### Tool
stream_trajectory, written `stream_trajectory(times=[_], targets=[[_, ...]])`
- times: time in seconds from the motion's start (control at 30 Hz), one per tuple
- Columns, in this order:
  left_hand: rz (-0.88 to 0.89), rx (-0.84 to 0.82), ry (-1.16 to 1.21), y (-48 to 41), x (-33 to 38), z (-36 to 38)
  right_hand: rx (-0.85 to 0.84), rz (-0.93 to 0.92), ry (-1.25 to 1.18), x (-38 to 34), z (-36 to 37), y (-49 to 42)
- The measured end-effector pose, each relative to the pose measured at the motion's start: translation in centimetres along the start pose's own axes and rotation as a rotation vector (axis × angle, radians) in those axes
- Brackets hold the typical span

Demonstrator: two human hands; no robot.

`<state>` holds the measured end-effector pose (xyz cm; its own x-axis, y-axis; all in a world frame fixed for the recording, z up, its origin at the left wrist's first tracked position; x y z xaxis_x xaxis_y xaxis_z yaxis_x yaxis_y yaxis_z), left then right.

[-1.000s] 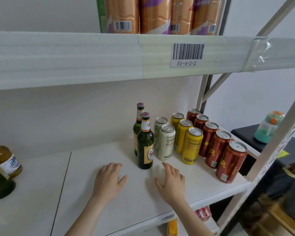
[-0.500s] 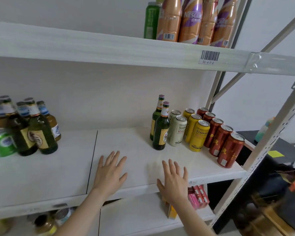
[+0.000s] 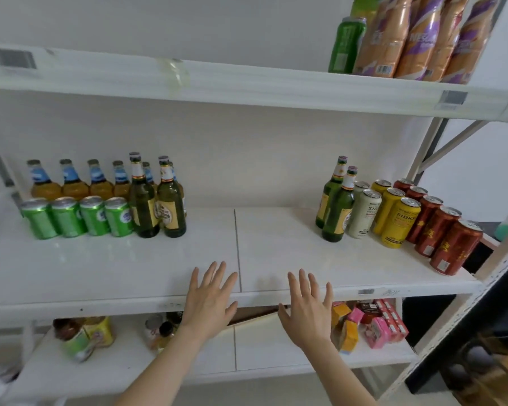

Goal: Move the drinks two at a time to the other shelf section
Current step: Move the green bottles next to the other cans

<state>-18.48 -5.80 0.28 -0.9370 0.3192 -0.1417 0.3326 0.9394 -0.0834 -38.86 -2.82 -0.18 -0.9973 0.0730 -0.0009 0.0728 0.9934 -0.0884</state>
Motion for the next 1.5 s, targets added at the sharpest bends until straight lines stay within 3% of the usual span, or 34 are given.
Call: stream_trajectory(times=[0.47,1.0,1.33,1.5], targets=[[0.036,0.021,-0.029,1.5,-16.6,1.1,0.048,0.054,-0.090,-17.7,-1.1,-3.5],[-0.164,0.224,0.019,-6.0,-30.6,-0.9,0.035,-0.045,-0.164,-26.7,-2.5,-16.8],[-0.161,0.170,0.313,-13.6,-35.8,-1.6,-0.044,-0.025,-0.466,-29.1,-1.7,-24.5],[-0.019,0.031,0.694,-17.1,-35.9,-1.4,-0.182,-0.101,-1.010,-30.3,-0.2,-27.7]])
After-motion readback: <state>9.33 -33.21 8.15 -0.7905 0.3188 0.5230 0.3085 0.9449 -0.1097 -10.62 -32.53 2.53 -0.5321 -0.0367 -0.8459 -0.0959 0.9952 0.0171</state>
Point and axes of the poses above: each hand's wrist, its own y-axis away from the middle knuckle, its own z-axis out of the palm, x = y × z, the point moved 7 cm from there along -y, towards the middle knuckle, and after that the axes turned 12 degrees about -x, right-handed, at the moved point
